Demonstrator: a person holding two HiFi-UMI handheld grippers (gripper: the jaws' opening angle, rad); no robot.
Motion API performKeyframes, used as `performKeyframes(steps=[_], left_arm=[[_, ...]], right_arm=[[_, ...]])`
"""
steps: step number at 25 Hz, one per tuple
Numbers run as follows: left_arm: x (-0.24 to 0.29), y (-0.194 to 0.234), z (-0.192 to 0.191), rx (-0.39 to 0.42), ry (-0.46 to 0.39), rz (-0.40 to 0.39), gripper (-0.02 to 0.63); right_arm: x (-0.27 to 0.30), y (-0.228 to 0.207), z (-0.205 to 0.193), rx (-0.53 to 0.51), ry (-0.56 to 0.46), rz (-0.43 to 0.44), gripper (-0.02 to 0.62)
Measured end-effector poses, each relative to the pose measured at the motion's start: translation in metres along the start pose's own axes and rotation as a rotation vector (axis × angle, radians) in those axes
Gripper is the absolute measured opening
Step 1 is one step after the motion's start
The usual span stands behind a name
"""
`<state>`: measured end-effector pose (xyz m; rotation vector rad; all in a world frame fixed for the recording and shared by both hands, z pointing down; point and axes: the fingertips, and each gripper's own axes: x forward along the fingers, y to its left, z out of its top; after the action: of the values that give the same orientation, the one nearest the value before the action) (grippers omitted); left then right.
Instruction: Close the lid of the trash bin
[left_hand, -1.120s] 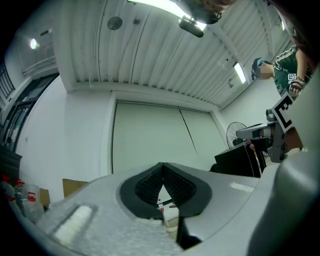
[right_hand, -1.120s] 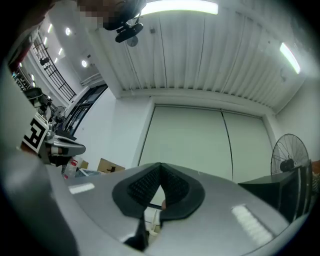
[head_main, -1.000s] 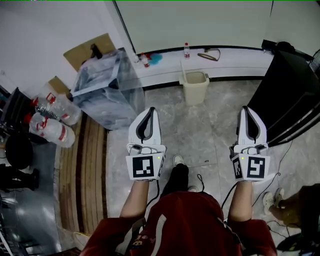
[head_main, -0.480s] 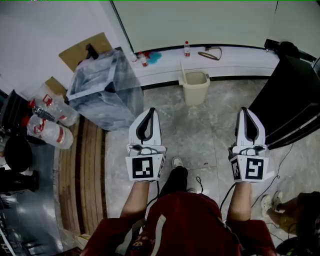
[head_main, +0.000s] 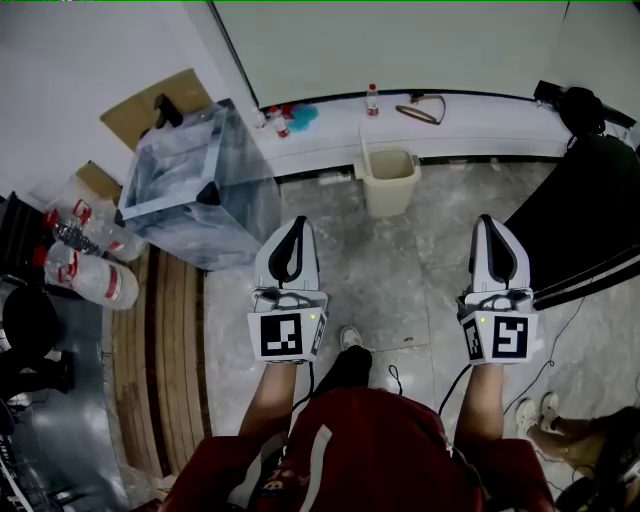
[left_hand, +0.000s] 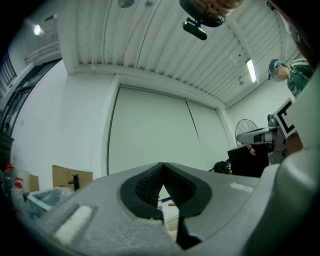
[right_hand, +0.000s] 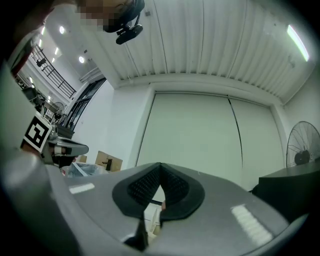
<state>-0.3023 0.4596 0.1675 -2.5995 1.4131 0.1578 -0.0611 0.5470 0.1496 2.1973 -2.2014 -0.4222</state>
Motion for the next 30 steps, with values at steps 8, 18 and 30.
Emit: performKeyframes(steps=[8,18,30], left_arm=[[0.074,0.048,-0.027,-0.012,0.016,-0.018,0.005],[0.148,0.101,-0.05,-0.014,-0.003,-0.039,0.005],[0.21,0.117,-0.07,-0.039,0.015,-0.031,0.006]], right_arm=[[0.08,0.0,-0.007,-0.005,-0.006,-0.007,0.0],[0.17,0.005,-0.029,-0.001,-0.015,-0.042,0.0],[0.239,-0.012,-0.059,0.008,0.029,-0.023,0.0]])
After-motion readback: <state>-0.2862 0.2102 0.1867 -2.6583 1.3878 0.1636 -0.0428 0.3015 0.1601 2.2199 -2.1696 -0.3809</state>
